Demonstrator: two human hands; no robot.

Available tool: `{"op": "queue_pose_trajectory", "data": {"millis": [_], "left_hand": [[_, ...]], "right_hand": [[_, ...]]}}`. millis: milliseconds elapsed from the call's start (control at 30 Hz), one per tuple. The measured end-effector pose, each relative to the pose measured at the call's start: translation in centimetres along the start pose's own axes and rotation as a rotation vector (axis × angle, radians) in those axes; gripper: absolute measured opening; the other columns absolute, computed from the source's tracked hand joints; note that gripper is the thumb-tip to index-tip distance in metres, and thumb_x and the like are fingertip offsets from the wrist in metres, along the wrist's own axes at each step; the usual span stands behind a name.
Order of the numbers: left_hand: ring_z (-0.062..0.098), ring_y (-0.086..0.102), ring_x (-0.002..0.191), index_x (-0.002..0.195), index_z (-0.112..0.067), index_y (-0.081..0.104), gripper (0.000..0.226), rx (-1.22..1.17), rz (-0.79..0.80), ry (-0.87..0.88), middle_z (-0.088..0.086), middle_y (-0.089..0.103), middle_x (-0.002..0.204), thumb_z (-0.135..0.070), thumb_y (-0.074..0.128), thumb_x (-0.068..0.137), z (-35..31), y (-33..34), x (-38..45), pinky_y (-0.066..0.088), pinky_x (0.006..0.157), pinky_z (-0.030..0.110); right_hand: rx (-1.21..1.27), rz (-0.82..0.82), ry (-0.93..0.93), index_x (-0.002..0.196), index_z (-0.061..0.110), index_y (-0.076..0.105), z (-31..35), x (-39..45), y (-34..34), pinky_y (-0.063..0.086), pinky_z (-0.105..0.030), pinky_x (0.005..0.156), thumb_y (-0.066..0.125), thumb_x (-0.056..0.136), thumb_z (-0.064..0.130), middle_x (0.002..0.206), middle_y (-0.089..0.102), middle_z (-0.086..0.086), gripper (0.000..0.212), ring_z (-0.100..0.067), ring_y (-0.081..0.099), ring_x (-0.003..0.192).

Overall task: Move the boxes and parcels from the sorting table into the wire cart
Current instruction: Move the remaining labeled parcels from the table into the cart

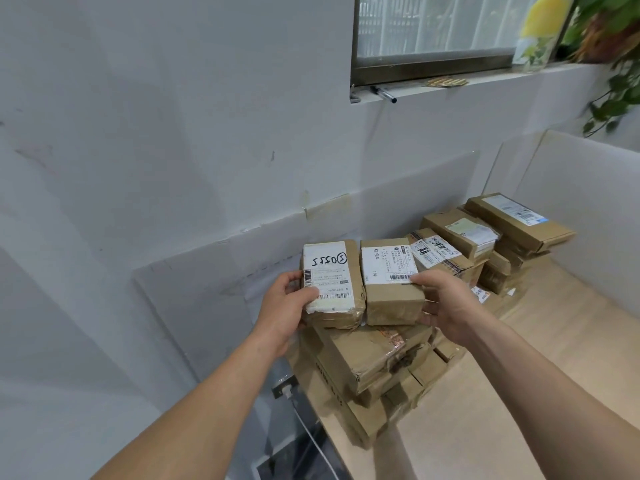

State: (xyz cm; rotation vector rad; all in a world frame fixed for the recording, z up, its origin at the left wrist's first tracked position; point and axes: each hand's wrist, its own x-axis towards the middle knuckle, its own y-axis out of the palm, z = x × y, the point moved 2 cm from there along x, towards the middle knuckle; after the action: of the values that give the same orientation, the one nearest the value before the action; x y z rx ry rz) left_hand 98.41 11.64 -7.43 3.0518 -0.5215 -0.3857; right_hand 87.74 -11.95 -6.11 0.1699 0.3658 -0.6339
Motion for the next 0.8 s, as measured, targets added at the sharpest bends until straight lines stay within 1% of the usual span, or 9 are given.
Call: {"op": "queue_pose_trajectory", "data": {"millis": [100,167,267,400,500,567,633,733,800], "left_hand": [[0.015,0.07,0.082,0.121,-0.021,0.059,0.036,0.025,0.048,0.024,0.001,0.071,0.108,-0.002,0.062,0.091,-0.4,-0.4,-0.1,0.054,0.068,0.033],[0.018,0.071,0.087,0.119,-0.023,0.059,0.036,0.016,0.071,0.039,0.001,0.071,0.11,-0.002,0.063,0.091,-0.7,-0.7,-0.1,0.054,0.07,0.035],[0.019,0.073,0.087,0.112,-0.026,0.058,0.033,0.003,0.104,0.066,0.002,0.071,0.111,-0.003,0.068,0.091,-0.9,-1.2,0.0,0.057,0.071,0.037],[0.022,0.073,0.096,0.112,-0.025,0.053,0.042,0.03,0.153,0.108,0.007,0.067,0.12,0.003,0.072,0.086,-0.7,-2.1,0.3,0.06,0.071,0.038],[0.023,0.07,0.103,0.115,-0.03,0.051,0.053,0.052,0.184,0.128,0.007,0.063,0.124,0.006,0.073,0.082,-0.8,-2.8,0.1,0.06,0.069,0.035],[0.024,0.068,0.107,0.116,-0.034,0.05,0.058,0.081,0.193,0.154,0.007,0.062,0.125,0.005,0.075,0.081,-1.0,-3.2,0.0,0.06,0.071,0.036],[0.025,0.066,0.108,0.116,-0.039,0.049,0.061,0.097,0.189,0.181,0.007,0.059,0.125,0.001,0.077,0.079,-1.3,-3.7,-0.5,0.062,0.075,0.041],[0.024,0.063,0.112,0.117,-0.042,0.049,0.066,0.118,0.171,0.205,0.006,0.057,0.125,-0.014,0.079,0.066,-2.0,-4.3,-1.9,0.062,0.081,0.05],[0.025,0.063,0.113,0.118,-0.042,0.05,0.067,0.121,0.149,0.217,0.007,0.056,0.126,-0.017,0.077,0.062,-2.4,-4.7,-2.9,0.062,0.08,0.048]], "right_hand": [[0.012,0.067,-0.032,0.106,0.017,0.065,0.0,-0.4,-0.3,0.054,-0.039,0.072,0.061,0.09,0.007,0.106,0.067,-0.013,0.02,-0.028,0.06,0.09],[0.025,0.107,-0.058,0.118,0.02,0.066,0.1,-0.8,-0.3,0.056,-0.041,0.074,0.057,0.09,0.002,0.109,0.074,-0.01,0.035,-0.026,0.064,0.091],[0.057,0.138,-0.092,0.124,0.02,0.063,0.2,-1.4,-0.2,0.055,-0.042,0.07,0.054,0.086,-0.006,0.111,0.075,-0.008,0.047,-0.025,0.066,0.091],[0.042,0.162,-0.136,0.117,0.02,0.062,0.3,-2.1,0.2,0.055,-0.042,0.067,0.057,0.084,-0.009,0.103,0.075,-0.003,0.043,-0.024,0.066,0.084],[0.018,0.175,-0.163,0.118,0.019,0.059,0.4,-2.5,0.5,0.055,-0.037,0.06,0.06,0.085,-0.01,0.108,0.074,-0.006,0.044,-0.02,0.071,0.081],[0.015,0.186,-0.175,0.118,0.02,0.059,0.3,-2.7,0.5,0.056,-0.035,0.058,0.062,0.084,-0.011,0.11,0.074,-0.007,0.046,-0.019,0.074,0.082],[0.014,0.2,-0.191,0.122,0.022,0.058,0.2,-2.9,0.5,0.057,-0.034,0.058,0.062,0.084,-0.012,0.11,0.075,-0.009,0.051,-0.02,0.075,0.085],[-0.015,0.221,-0.232,0.13,0.028,0.056,0.2,-3.3,0.4,0.058,-0.039,0.063,0.064,0.084,-0.013,0.114,0.074,-0.014,0.062,-0.029,0.074,0.095],[-0.058,0.242,-0.263,0.13,0.033,0.057,0.3,-3.7,0.4,0.059,-0.043,0.068,0.064,0.085,-0.014,0.113,0.075,-0.014,0.066,-0.033,0.074,0.098]]}}
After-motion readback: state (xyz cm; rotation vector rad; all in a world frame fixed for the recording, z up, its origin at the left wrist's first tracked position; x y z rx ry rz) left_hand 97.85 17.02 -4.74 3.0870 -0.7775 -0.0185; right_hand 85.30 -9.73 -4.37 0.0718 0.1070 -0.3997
